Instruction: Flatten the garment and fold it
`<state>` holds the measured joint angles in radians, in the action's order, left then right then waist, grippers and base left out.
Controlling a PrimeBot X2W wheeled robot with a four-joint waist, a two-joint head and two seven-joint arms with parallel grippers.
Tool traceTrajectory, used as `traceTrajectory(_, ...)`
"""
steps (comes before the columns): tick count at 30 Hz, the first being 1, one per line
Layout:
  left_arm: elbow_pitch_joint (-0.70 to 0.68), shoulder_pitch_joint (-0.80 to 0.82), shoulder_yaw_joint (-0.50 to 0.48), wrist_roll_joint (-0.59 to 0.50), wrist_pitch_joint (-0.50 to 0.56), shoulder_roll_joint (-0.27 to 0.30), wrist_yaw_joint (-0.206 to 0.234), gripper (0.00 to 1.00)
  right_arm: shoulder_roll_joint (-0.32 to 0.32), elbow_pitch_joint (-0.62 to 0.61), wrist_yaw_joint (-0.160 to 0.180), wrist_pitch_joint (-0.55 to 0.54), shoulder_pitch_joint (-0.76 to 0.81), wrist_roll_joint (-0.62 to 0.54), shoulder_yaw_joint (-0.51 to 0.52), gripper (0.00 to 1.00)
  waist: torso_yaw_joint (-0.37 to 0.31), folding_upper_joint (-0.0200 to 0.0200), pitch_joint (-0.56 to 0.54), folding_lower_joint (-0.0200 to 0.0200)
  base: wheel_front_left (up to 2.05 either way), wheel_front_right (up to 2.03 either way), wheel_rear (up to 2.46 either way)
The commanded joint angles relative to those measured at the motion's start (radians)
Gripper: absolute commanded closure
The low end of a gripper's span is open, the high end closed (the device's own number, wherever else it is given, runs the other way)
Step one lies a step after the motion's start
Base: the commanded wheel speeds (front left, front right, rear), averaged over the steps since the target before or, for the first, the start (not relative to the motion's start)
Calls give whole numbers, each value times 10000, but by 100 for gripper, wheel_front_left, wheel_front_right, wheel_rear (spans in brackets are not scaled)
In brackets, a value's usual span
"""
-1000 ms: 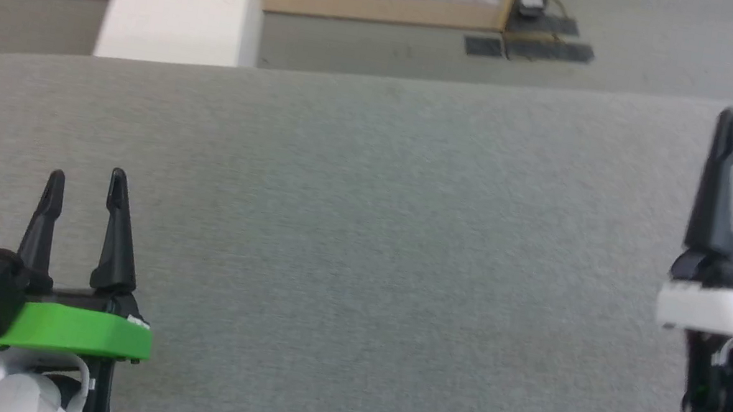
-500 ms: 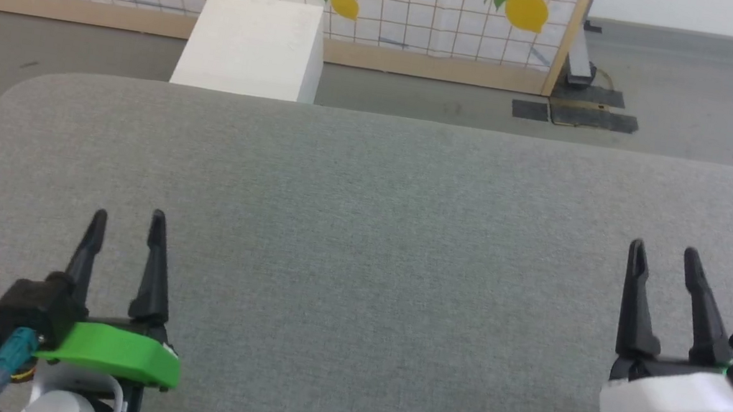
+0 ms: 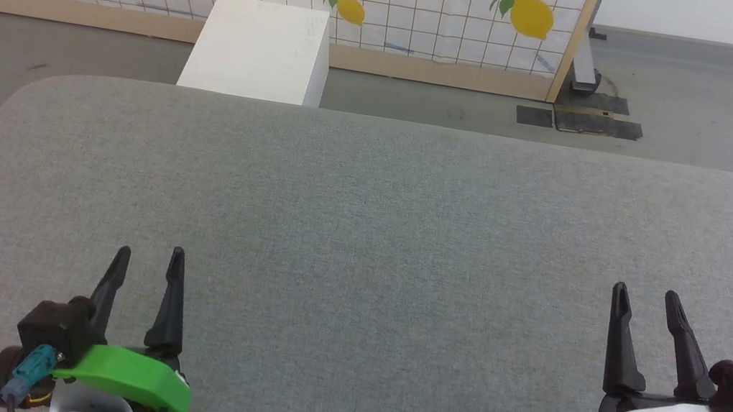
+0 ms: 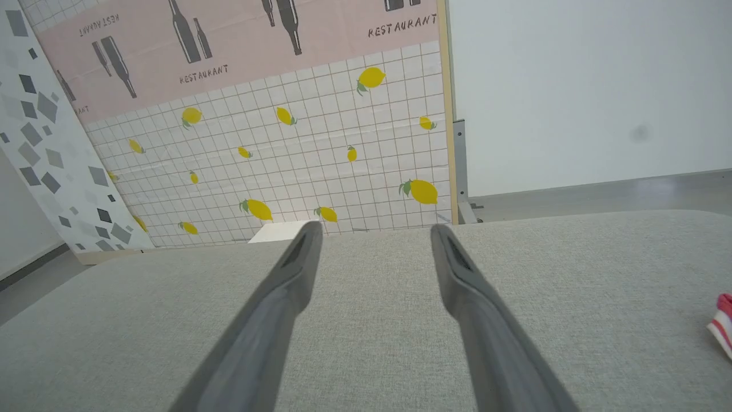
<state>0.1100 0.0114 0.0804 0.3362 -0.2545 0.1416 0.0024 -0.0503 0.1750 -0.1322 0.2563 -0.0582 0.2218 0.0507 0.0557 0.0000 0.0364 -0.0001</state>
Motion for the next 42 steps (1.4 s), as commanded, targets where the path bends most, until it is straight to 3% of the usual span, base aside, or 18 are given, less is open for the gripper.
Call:
traceTrajectory(1,66,-49,3,70,-64,-64,-67,0,0,47,15,54,131,98,5,0,-4,0,-14,1,0,0,0)
traceTrajectory(13,386,-128,153,-100,-70,-97,-99,0,1,222,15,54,201,191,16,0,-18,0,-166,1,0,0,0)
traceTrajectory(14,382,-11,145,-34,-21,-87,-29,100,0,196,0,-2,38,155,7,100,-18,0,-167,1,0,0,0)
traceTrajectory(42,37,-31,-77,-799,576,-280,-20,100,0,-259,4,-601,162,-397,-112,100,-145,0,-215,1,0,0,0)
